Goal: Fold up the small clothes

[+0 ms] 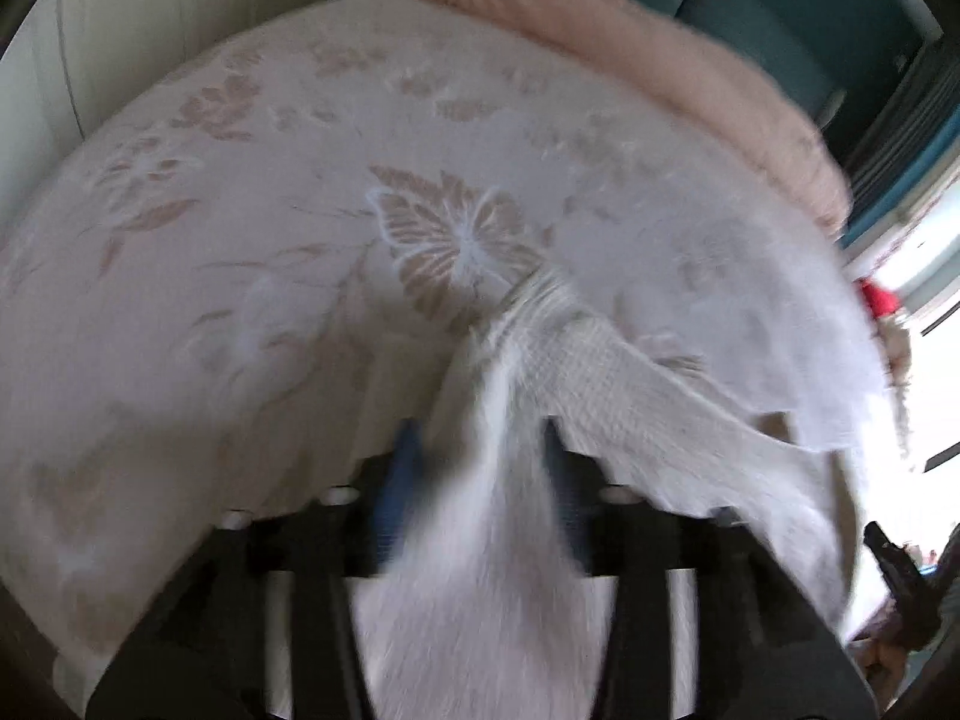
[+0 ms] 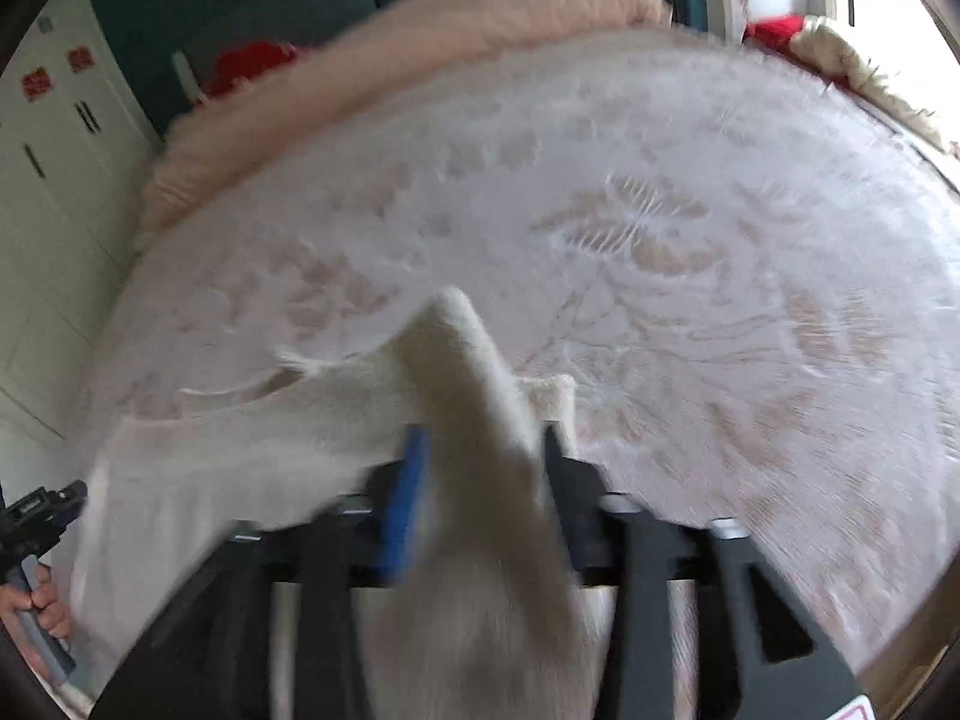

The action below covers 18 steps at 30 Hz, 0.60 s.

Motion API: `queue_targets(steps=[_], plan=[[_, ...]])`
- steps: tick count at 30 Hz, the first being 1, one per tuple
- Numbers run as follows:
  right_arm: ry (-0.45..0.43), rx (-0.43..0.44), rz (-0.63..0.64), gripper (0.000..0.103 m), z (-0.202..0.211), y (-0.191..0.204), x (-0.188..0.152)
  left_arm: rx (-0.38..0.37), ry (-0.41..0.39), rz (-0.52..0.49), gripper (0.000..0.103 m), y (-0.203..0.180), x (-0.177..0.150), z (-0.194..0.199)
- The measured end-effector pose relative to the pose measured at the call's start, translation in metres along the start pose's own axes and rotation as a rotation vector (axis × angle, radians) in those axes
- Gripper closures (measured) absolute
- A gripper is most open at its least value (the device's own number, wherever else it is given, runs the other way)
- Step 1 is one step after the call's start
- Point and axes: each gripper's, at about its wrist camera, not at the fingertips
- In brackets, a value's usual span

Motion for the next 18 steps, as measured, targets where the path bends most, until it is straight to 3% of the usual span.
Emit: queue_targets(steps=[1, 2, 5, 7, 10, 14, 17, 18], plan=[[-0.03, -0.003, -0.001, 0.034, 0.019, -0.004, -0.013, -0.007, -0.016, 0.013, 0.036, 0.006, -0.007, 0.015], [-0.039, -0.002, -0.006, 0.031, 0.029, -0.007, -0.024, -0.012, -0.03, 0.043, 0.03, 0.017, -0.019, 0.032], [-0.004, -0.005, -0.035, 0.031, 0.055, -0.024, -0.072, -0.057, -0.024, 0.163, 0.02, 0.055, -0.058, 0.062], [0.042, 0.045, -0.107, 0.031, 0.067, -0.034, -0.108, -0.078, -0.023, 0.283, 0.019, 0.082, -0.089, 0.071], [0.104, 0.134, -0.174, 0.031, 0.067, -0.039, -0.143, -0.101, 0.001, 0.371, 0.019, 0.098, -0.117, 0.067], [0.168, 0.211, -0.194, 0.031, 0.044, -0.033, -0.151, -0.178, 0.054, 0.42, 0.019, 0.086, -0.126, 0.043], [0.131, 0.271, -0.284, 0.03, 0.027, -0.037, -0.134, -0.198, 0.042, 0.444, 0.019, 0.077, -0.118, 0.027], [0.118, 0.26, -0.328, 0.03, 0.019, -0.037, -0.125, -0.172, 0.037, 0.452, 0.024, 0.074, -0.113, 0.023]])
Point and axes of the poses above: each gripper's, at about its wrist camera, not at the fingertips, and z roughly against the way its jaws point, y to its left, x to its top, and after that the axes turned 1 degree about y, right-handed
